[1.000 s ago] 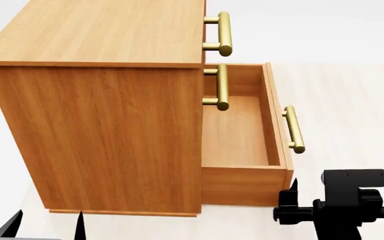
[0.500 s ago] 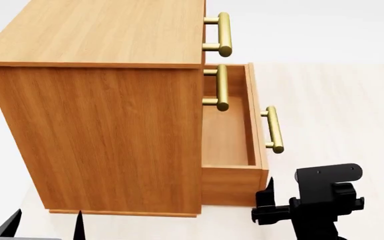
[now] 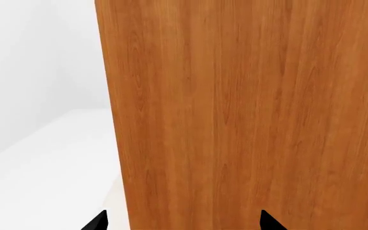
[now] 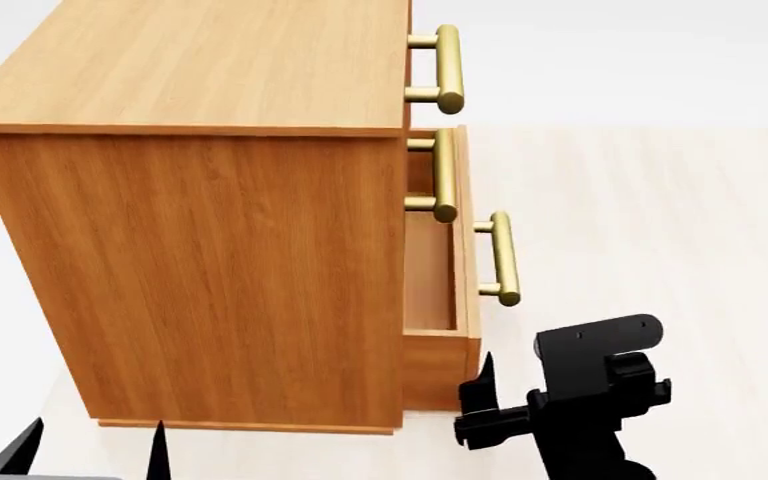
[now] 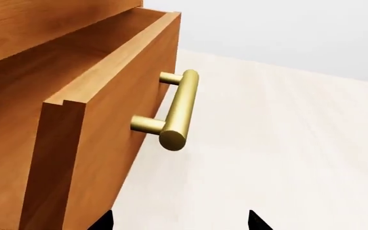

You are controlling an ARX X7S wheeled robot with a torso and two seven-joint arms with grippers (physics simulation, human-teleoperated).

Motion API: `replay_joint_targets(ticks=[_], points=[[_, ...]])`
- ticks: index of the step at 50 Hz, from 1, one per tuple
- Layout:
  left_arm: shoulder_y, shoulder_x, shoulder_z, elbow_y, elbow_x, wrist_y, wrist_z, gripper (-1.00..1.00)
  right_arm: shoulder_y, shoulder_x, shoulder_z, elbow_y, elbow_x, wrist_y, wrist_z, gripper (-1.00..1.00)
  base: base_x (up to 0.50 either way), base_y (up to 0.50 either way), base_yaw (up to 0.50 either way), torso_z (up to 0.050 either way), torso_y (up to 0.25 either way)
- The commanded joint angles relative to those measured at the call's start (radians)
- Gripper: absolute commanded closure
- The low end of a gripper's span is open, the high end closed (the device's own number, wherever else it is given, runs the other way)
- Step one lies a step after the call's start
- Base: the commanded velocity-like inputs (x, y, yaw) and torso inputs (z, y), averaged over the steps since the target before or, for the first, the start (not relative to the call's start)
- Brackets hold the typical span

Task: Close the bottom drawer of the cabinet.

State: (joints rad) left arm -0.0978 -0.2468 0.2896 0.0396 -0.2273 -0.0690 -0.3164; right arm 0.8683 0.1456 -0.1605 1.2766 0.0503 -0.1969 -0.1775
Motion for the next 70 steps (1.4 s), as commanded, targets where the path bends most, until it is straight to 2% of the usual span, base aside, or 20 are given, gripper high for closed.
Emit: replay_joint_targets(ticks=[1,16,46,70], points=[[0.018,0.006,-0.004,0.002,0.001,0.028,0.018,-1.00,0.017,-0.045,0.055,0.032,-0.056,-0.011,0.001,-1.00,0.01,0.00,0.00,-0.010,0.000],[0.018,0.002,0.003,0.003,-0.003,0.031,0.014,-1.00,0.014,-0.076,0.031,0.032,-0.057,-0.007,-0.008,-1.00,0.00,0.00,0.00,0.000,0.000],[0.017,-0.004,0.022,-0.009,-0.003,0.042,0.004,-1.00,0.025,-0.086,-0.042,0.031,-0.062,-0.006,-0.190,-1.00,0.00,0.00,0.00,0.000,0.000],[0.011,-0.008,0.034,-0.023,-0.005,0.051,-0.002,-1.00,0.050,-0.083,-0.072,0.025,-0.055,-0.002,-0.224,-1.00,0.00,0.00,0.00,0.000,0.000]])
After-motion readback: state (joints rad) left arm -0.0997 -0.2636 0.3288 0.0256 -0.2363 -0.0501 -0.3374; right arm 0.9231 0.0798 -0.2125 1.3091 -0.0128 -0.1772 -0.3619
